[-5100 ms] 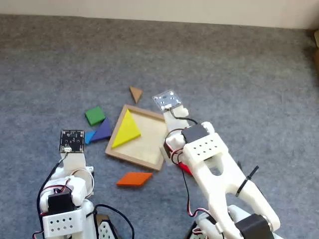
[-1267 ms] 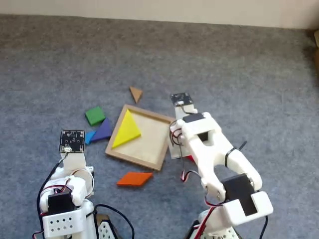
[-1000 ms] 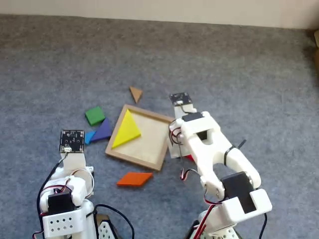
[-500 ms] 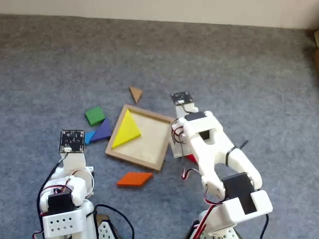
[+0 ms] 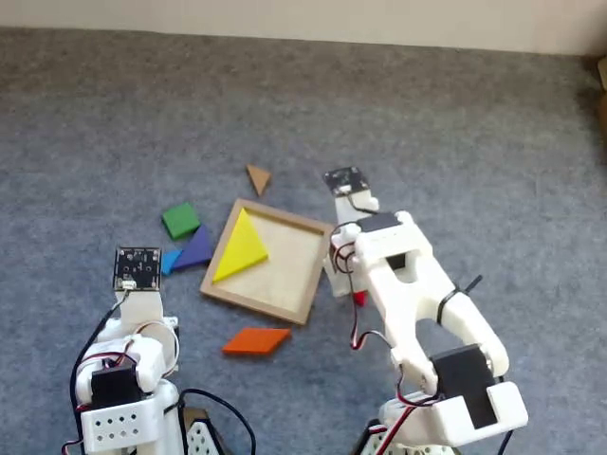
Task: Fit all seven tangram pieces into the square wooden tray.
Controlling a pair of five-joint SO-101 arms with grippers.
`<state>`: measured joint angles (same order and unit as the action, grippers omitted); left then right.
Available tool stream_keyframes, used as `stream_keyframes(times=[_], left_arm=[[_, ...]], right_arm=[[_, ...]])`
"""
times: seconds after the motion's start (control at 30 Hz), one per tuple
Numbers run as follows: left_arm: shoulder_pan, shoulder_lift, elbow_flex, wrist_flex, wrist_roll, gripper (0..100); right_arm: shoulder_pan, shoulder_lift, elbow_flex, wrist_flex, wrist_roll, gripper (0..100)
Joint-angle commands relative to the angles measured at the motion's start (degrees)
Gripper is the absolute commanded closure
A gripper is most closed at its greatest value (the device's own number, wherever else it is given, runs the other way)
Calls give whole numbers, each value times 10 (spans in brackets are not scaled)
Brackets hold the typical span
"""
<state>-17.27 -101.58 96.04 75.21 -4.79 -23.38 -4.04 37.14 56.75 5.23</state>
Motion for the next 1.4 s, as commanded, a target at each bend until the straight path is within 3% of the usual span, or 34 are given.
stream_keyframes(times=[0.0, 0.13, 0.33, 0.6, 0.8, 0.97, 1.37], left_arm=[[-10, -35, 12, 4, -3, 993], [-10, -35, 12, 4, -3, 993], [-10, -35, 12, 4, -3, 993], [-10, -35, 12, 4, -3, 993], [-10, -35, 12, 4, -3, 993], [-10, -35, 12, 4, -3, 993], [-10, -35, 12, 4, -3, 993]], right_arm=[[3, -32, -4, -11, 5, 856], [3, -33, -4, -10, -4, 832], [3, -31, -58, -6, -100, 635], [-22, -19, -132, -6, -145, 630], [-44, 80, -193, -6, -145, 630], [-19, 148, -225, -5, -145, 630], [32, 154, -224, 54, -142, 630]])
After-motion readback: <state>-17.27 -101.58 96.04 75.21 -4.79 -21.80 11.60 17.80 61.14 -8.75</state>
